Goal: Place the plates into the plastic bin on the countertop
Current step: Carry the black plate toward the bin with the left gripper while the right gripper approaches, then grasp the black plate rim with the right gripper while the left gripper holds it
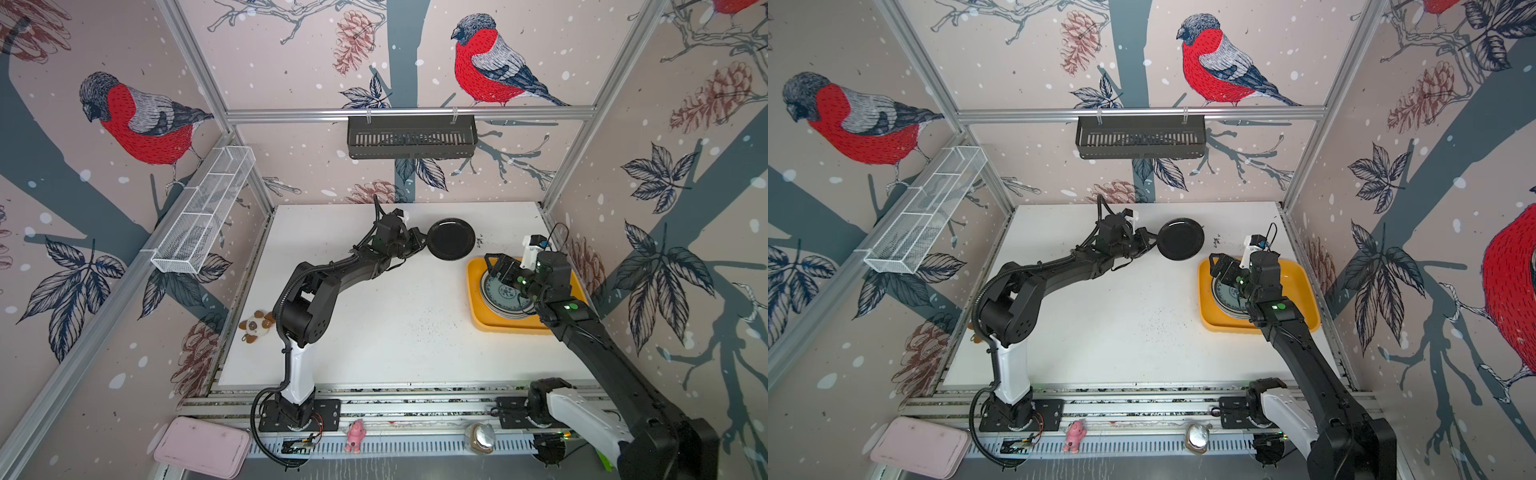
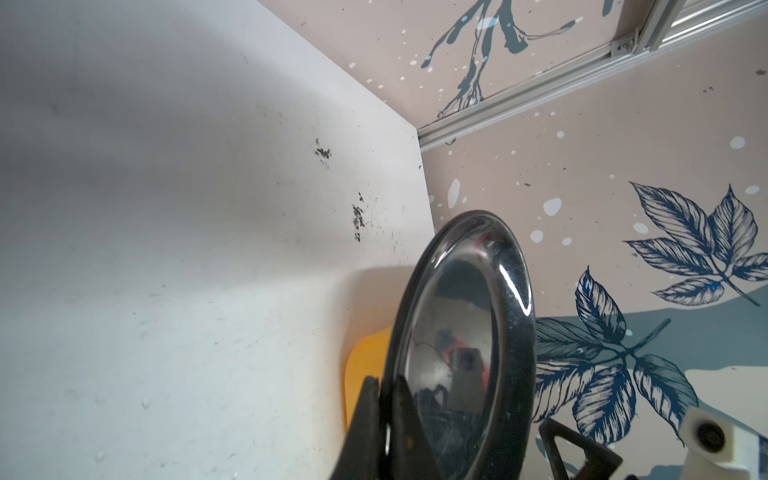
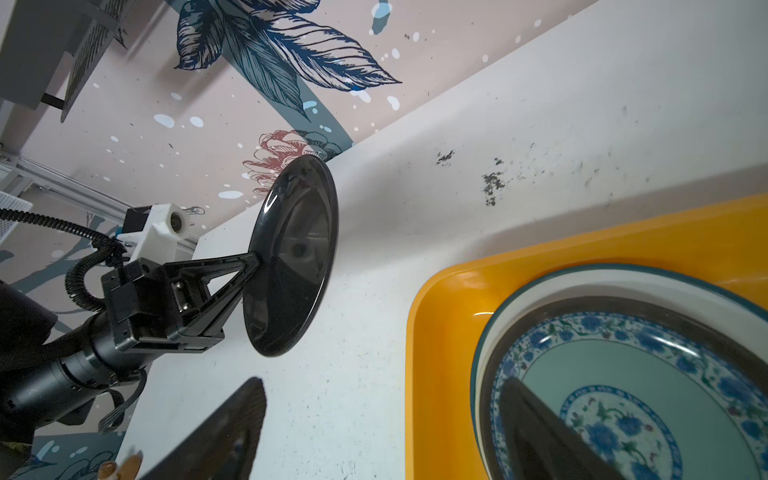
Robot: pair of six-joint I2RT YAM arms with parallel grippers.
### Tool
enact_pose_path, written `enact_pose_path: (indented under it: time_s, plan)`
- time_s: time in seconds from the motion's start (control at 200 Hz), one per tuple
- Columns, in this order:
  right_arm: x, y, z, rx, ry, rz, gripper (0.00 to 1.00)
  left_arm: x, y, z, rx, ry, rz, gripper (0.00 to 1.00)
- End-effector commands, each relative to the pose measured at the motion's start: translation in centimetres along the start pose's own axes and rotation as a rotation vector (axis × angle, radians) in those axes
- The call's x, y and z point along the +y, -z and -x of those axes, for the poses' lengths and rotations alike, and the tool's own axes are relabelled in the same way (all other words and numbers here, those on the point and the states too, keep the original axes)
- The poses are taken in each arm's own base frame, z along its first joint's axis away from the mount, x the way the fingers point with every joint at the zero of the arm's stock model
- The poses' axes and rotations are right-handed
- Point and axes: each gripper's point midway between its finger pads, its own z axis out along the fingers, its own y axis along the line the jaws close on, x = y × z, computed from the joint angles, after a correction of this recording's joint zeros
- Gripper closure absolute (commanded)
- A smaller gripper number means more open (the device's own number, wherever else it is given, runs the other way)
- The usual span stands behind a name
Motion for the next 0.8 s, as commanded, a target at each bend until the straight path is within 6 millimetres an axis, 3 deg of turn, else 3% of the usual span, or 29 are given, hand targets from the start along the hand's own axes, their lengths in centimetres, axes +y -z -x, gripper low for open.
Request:
enact_pose_path:
  time_s: [0.0,0.32,0.565,0.796]
  plan:
    - [1.4,-0.2,1.1,-0.034,-0.012,0.063,0.14,-2.1,0.4,-0.4,0.010,-0.062,-0.075,1.00]
    - [1.5,-1.9,-0.4,0.027,-0.027,0.072,0.23,-4.3,0.2,-2.6,0.053,-0.107,-0.118,1.00]
    - [1.3,-2.4,-0.6,0.043,-0.055,0.064,0.62,-5.4,0.5,-3.1,0.053,-0.160,-0.116,1.00]
    - [1.9,-2.0,-0.8,0.036,-0.088,0.105,0.83,-6.1,0.6,-3.5,0.065,-0.187,-0.130,1.00]
